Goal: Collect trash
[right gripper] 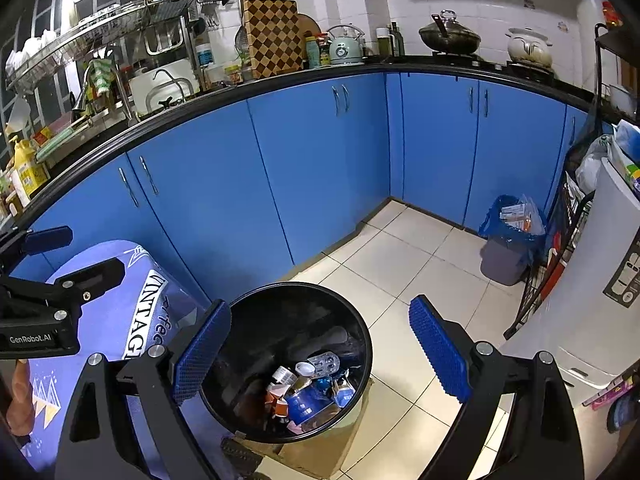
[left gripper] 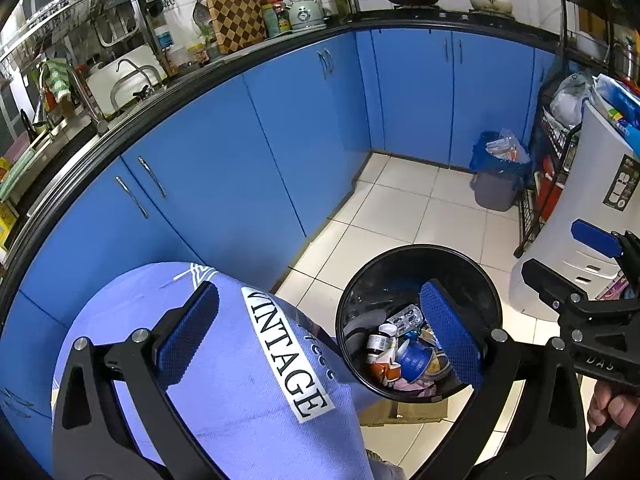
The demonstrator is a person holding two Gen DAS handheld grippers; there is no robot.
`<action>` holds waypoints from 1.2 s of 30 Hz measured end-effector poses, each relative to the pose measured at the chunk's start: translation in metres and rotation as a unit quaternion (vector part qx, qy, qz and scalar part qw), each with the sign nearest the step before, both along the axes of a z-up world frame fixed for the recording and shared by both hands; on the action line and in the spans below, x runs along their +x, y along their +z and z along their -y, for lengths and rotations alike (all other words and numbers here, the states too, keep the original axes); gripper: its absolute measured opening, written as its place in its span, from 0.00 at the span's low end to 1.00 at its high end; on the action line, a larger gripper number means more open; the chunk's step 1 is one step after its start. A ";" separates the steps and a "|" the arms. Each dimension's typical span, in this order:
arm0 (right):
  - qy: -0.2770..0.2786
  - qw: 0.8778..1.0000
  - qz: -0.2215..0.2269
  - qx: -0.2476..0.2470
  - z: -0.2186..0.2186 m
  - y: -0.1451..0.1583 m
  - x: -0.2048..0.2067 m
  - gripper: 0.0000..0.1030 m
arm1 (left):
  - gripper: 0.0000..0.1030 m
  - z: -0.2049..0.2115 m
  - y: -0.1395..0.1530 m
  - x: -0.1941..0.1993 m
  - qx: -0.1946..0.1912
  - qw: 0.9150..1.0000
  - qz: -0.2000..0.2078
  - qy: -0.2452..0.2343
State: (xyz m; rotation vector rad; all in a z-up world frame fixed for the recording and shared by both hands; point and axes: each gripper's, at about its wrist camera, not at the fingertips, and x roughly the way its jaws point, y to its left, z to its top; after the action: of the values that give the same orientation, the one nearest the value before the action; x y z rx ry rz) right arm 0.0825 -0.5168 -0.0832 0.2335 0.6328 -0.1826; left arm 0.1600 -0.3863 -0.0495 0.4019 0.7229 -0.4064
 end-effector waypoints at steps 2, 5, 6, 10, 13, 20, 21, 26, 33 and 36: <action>-0.004 1.000 0.006 -0.001 -0.002 0.004 -0.004 0.86 | 0.96 -0.004 0.001 -0.002 -0.003 1.000 0.002 0.000; -0.011 1.000 0.020 -0.003 -0.008 0.012 -0.012 0.86 | 0.96 -0.005 0.002 -0.003 -0.001 1.000 0.007 0.006; -0.013 1.000 0.023 -0.007 -0.010 0.014 -0.014 0.86 | 0.96 -0.006 0.002 -0.004 -0.001 1.000 0.005 0.008; -0.022 0.999 0.027 0.004 -0.010 0.017 -0.019 0.86 | 0.96 -0.010 0.006 -0.013 0.009 1.000 0.015 0.009; -0.026 0.999 0.024 0.014 -0.006 0.018 -0.020 0.86 | 0.96 -0.014 0.012 -0.020 0.007 1.000 0.024 0.008; -0.024 0.999 0.020 0.011 -0.007 0.023 -0.025 0.87 | 0.96 -0.016 0.010 -0.025 0.015 1.000 0.012 0.009; -0.023 0.999 0.020 0.010 -0.007 0.023 -0.026 0.87 | 0.96 -0.016 0.009 -0.026 0.014 1.000 0.011 0.008; -0.014 1.000 0.015 -0.004 -0.015 0.026 -0.023 0.87 | 0.96 -0.018 0.012 -0.030 0.008 1.000 0.013 0.005; -0.008 1.000 0.011 -0.007 -0.019 0.024 -0.022 0.87 | 0.96 -0.029 0.013 -0.024 -0.007 1.000 -0.005 0.015; -0.008 1.000 0.006 -0.008 -0.020 0.022 -0.021 0.87 | 0.96 -0.033 0.012 -0.024 -0.008 1.000 -0.006 0.016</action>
State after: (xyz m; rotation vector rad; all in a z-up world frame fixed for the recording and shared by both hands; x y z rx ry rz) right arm 0.0613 -0.4964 -0.0607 0.2241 0.6163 -0.2024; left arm 0.1364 -0.3536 -0.0373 0.3719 0.7362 -0.3841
